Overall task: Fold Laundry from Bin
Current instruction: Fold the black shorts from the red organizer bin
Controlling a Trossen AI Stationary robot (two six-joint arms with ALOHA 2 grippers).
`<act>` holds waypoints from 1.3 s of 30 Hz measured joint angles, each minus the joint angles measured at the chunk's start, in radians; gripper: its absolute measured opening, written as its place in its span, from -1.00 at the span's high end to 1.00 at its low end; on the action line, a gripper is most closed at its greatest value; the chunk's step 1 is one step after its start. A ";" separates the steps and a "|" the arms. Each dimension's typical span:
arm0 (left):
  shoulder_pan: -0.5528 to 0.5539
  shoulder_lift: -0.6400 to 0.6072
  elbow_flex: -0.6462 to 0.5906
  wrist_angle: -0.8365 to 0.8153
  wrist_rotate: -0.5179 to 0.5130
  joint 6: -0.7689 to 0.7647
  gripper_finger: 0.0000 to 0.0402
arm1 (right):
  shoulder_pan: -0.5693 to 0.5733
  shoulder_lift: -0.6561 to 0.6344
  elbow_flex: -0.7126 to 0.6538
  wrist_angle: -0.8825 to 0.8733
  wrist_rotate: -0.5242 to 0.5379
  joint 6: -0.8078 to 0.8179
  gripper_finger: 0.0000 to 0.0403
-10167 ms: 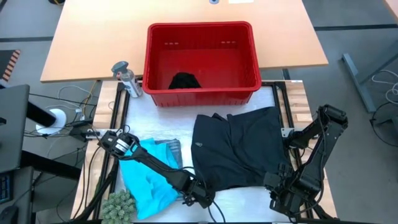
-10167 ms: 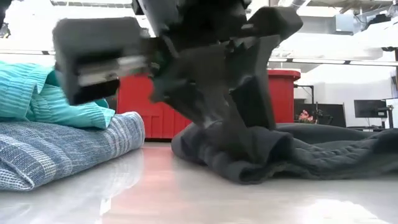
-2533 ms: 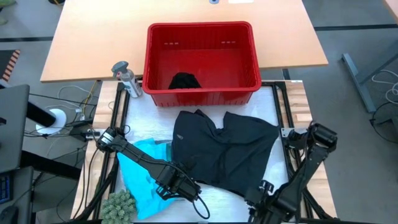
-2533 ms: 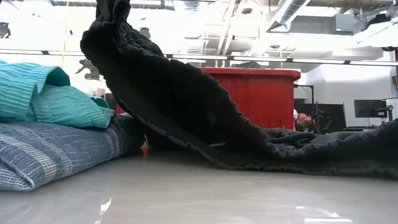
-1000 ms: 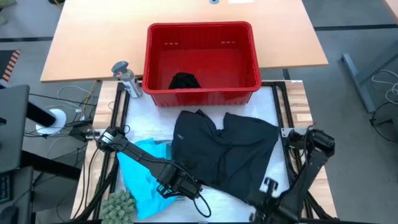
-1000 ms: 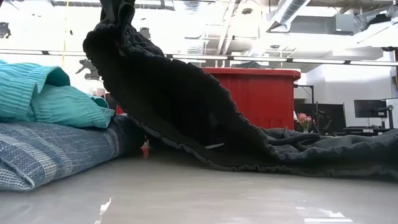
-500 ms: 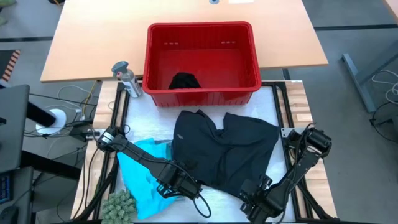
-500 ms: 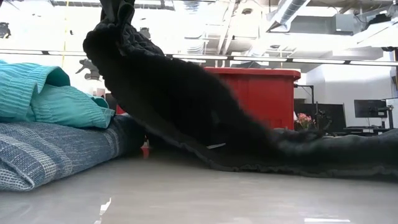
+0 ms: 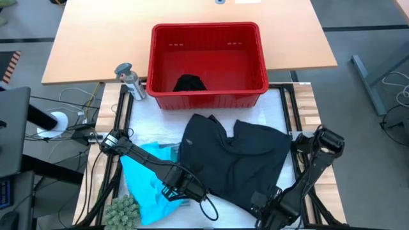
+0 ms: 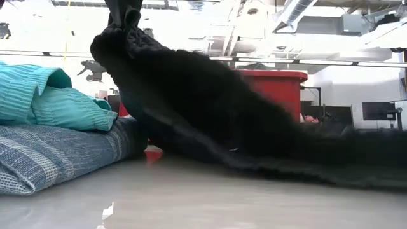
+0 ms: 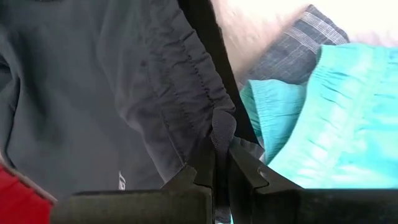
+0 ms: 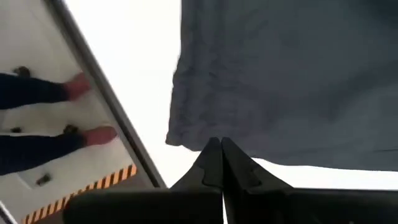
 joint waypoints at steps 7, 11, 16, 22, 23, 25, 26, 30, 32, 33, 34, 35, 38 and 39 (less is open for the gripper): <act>0.000 0.000 0.000 0.001 0.007 0.000 1.00 | -0.046 -0.160 0.069 -0.367 0.263 0.118 0.93; 0.000 0.000 0.000 0.005 0.008 -0.019 1.00 | -0.215 -0.236 0.044 -0.621 0.429 0.306 0.93; 0.000 0.000 0.000 0.040 0.009 -0.041 1.00 | -0.545 -0.414 -0.178 -0.311 0.420 -0.034 0.93; 0.000 0.000 0.000 0.048 0.018 -0.077 1.00 | -0.871 -0.481 -0.398 0.086 0.337 -0.312 0.93; 0.000 0.000 0.000 0.049 0.019 -0.083 1.00 | -0.909 -0.480 -0.426 0.139 0.302 -0.361 0.93; 0.000 0.000 0.000 0.050 0.019 -0.094 1.00 | -0.967 -0.448 -0.470 0.242 0.259 -0.435 0.93; 0.000 0.000 0.000 0.051 0.019 -0.098 1.00 | -0.991 -0.436 -0.484 0.263 0.242 -0.455 0.93; 0.000 0.000 0.000 0.056 0.019 -0.101 1.00 | -1.047 -0.375 -0.501 0.285 0.233 -0.497 0.93; 0.000 0.000 0.000 0.055 0.019 -0.101 1.00 | -1.057 -0.333 -0.504 0.302 0.228 -0.538 0.93; 0.000 0.000 0.000 0.056 0.019 -0.101 1.00 | -1.061 -0.314 -0.504 0.317 0.218 -0.559 0.93; 0.000 0.000 0.000 0.056 0.019 -0.101 1.00 | -1.068 -0.295 -0.503 0.335 0.204 -0.579 0.93; 0.000 0.000 0.000 0.056 0.019 -0.101 1.00 | -1.077 -0.274 -0.502 0.350 0.186 -0.592 0.93; 0.000 0.000 0.000 0.056 0.019 -0.102 1.00 | -1.087 -0.190 -0.502 0.386 0.173 -0.619 0.93; 0.000 0.000 0.000 0.056 0.019 -0.104 1.00 | -1.091 -0.174 -0.499 0.399 0.175 -0.630 0.93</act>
